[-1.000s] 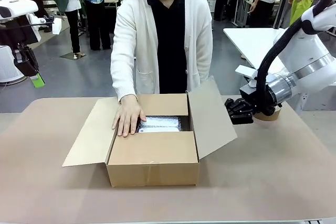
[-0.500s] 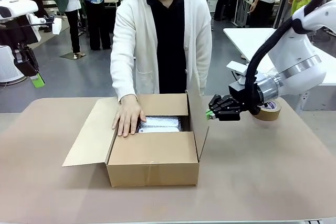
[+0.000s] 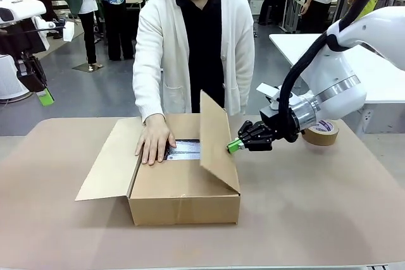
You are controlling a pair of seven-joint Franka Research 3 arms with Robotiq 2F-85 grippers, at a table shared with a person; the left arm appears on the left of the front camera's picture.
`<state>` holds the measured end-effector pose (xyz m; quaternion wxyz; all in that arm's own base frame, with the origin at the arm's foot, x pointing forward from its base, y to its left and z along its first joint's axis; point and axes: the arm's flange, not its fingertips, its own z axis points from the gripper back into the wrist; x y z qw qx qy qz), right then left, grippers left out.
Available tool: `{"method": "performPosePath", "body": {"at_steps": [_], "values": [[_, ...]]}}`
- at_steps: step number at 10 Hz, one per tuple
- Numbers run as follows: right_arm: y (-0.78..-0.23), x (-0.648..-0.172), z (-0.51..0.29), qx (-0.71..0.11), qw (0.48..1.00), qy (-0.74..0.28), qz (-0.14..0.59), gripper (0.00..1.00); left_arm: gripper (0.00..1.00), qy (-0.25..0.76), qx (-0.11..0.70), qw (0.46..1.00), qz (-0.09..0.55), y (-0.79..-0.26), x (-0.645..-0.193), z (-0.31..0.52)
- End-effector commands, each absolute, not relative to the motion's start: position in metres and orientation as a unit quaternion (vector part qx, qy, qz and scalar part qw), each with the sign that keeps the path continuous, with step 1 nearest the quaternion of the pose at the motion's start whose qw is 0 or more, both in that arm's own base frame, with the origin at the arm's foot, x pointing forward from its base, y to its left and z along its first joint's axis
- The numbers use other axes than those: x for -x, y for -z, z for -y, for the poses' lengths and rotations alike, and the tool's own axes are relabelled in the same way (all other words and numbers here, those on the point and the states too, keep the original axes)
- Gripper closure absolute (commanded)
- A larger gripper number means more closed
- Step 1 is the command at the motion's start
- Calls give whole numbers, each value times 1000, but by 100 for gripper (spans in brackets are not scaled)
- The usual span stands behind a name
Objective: Wrap the clocks to prevent damage.
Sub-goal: Push the right (or left) flap of the Package Box to close it.
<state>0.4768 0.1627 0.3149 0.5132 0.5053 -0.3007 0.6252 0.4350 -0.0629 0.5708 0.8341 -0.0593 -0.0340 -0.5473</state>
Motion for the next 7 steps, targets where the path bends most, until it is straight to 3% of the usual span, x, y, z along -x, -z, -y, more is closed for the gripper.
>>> {"method": "performPosePath", "body": {"at_steps": [1, 7], "values": [[-309, -487, -171, -496, 516, -620, 321, 99, 100, 546, 60, 835, 36, -572, -435, 62], [-290, -512, -181, -471, 532, -633, 309, 99, 100, 546, 60, 835, 36, -572, -435, 62]]}}
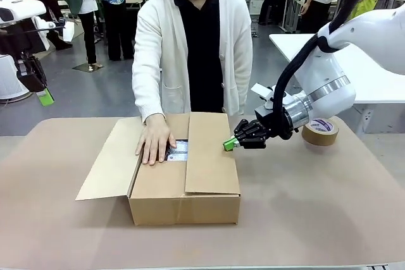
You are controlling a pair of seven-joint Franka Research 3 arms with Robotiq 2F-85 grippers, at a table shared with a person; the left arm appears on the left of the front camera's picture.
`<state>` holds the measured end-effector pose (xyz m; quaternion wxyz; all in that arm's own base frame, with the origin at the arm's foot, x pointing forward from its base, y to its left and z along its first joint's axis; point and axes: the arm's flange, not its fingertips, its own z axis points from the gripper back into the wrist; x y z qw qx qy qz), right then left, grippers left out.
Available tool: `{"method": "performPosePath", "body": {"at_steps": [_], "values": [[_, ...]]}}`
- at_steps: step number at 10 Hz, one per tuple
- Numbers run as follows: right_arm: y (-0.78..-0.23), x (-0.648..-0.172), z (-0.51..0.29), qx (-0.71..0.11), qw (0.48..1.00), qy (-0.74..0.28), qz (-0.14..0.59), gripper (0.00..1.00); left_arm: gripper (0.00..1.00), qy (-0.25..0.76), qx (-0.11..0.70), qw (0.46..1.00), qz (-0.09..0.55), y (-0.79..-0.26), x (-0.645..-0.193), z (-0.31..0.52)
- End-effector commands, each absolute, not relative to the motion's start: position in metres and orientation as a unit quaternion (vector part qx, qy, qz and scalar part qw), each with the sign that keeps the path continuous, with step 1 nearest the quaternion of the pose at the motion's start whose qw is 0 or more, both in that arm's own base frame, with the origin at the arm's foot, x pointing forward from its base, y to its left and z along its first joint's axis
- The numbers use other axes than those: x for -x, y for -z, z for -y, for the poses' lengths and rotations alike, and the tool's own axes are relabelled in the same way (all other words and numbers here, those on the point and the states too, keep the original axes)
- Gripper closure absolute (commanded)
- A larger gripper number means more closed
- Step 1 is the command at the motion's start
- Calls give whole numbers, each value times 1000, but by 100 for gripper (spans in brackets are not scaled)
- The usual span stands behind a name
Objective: Wrap the clocks to prevent damage.
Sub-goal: Push the right (or left) flap of the Package Box to close it.
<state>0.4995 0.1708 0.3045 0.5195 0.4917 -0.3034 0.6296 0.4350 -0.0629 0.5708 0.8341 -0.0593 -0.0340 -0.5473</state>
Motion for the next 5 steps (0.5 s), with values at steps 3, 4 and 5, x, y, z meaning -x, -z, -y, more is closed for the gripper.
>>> {"method": "performPosePath", "body": {"at_steps": [3, 4, 5], "values": [[-285, -515, -172, -467, 543, -630, 301, 99, 100, 546, 60, 835, 36, -572, -435, 62], [-291, -513, -169, -465, 547, -637, 281, 99, 100, 546, 60, 835, 36, -572, -435, 62], [-303, -508, -173, -491, 519, -630, 305, 99, 100, 546, 60, 835, 36, -572, -435, 62]]}}
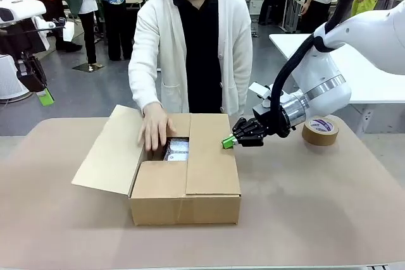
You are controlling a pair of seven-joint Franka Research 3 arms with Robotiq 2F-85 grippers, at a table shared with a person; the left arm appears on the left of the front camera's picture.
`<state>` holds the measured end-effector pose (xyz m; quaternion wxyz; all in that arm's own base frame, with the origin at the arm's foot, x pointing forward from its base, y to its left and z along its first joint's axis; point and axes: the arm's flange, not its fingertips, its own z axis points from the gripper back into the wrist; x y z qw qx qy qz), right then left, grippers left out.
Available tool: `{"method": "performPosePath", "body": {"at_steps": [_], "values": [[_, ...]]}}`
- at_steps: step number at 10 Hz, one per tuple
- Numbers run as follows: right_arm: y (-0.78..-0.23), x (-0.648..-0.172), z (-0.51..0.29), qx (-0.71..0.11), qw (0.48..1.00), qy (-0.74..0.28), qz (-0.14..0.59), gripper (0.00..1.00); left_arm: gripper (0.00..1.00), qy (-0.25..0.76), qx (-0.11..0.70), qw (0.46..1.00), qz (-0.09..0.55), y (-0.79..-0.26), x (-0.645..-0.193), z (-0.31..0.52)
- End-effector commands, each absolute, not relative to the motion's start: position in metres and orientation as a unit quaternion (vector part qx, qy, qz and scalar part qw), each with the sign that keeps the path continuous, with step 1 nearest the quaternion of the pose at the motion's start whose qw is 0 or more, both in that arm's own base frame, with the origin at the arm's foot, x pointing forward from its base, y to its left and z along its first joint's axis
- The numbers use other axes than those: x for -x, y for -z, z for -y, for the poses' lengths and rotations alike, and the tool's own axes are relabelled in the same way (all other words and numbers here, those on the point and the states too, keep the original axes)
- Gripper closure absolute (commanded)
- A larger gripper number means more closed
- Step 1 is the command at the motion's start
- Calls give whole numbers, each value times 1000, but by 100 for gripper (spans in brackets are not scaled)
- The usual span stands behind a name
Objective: Wrap the clocks to prevent damage.
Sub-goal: Push the right (or left) flap of the Package Box to close it, then push the left (or right) flap of the Package Box to close it.
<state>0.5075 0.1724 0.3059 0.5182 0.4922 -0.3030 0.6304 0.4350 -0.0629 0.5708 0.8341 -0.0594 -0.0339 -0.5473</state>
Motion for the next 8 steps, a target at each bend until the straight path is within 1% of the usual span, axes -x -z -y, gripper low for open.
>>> {"method": "performPosePath", "body": {"at_steps": [1, 8], "values": [[-303, -508, -173, -491, 519, -630, 305, 99, 100, 546, 60, 835, 36, -572, -435, 62], [-303, -508, -173, -491, 519, -630, 305, 99, 100, 546, 60, 835, 36, -572, -435, 62]]}}
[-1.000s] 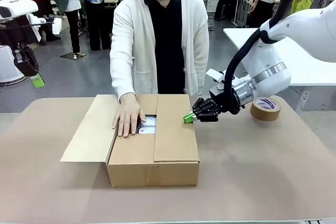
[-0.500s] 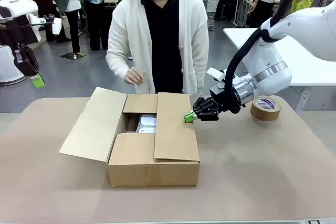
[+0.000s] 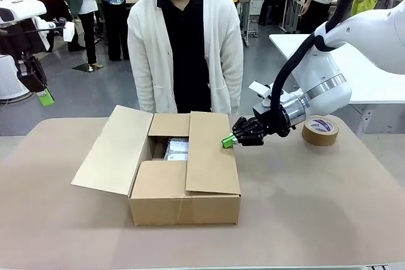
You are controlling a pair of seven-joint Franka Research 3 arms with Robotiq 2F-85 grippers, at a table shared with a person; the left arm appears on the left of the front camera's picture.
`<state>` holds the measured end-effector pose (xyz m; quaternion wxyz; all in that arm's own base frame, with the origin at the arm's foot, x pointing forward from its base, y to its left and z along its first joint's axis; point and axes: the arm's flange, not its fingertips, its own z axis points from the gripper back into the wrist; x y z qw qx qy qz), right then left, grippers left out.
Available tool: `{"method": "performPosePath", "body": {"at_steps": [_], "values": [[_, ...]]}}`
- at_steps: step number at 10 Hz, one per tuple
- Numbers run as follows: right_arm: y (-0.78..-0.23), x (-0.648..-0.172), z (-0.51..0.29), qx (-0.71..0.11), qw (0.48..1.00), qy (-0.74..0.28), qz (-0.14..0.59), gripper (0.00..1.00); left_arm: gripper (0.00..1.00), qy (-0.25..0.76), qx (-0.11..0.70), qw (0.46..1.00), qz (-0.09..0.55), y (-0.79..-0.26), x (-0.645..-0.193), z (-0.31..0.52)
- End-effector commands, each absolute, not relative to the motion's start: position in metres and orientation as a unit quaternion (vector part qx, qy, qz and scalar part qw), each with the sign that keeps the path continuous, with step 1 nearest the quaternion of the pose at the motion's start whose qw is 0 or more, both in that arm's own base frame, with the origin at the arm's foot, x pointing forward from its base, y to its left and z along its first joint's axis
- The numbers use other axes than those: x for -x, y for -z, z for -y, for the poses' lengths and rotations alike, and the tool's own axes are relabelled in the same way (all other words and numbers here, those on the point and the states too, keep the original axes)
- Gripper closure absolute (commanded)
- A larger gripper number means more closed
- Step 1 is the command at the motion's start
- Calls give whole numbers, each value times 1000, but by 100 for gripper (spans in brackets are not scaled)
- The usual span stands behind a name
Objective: Wrap the clocks to prevent damage.
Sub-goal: Push the left (or right) flap of the Package Box to close it.
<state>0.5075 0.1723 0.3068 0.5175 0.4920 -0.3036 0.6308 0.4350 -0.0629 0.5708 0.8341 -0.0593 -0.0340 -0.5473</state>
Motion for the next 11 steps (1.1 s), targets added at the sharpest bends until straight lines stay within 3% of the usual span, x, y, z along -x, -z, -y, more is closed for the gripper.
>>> {"method": "performPosePath", "body": {"at_steps": [1, 6, 7, 8, 9, 11], "values": [[-303, -508, -173, -491, 519, -630, 305, 99, 100, 546, 60, 835, 36, -572, -435, 62], [-303, -508, -173, -491, 519, -630, 305, 99, 100, 547, 59, 834, 34, -571, -435, 63], [-303, -508, -173, -491, 519, -630, 305, 99, 100, 610, 115, 783, 52, -549, -453, 46], [-303, -508, -173, -491, 519, -630, 305, 99, 100, 663, 165, 726, 76, -535, -468, 35], [-303, -508, -173, -491, 519, -630, 305, 99, 100, 690, 189, 685, 139, -505, -463, 22], [-303, -508, -173, -491, 519, -630, 305, 99, 100, 665, 240, 665, 241, -473, -464, 1]]}}
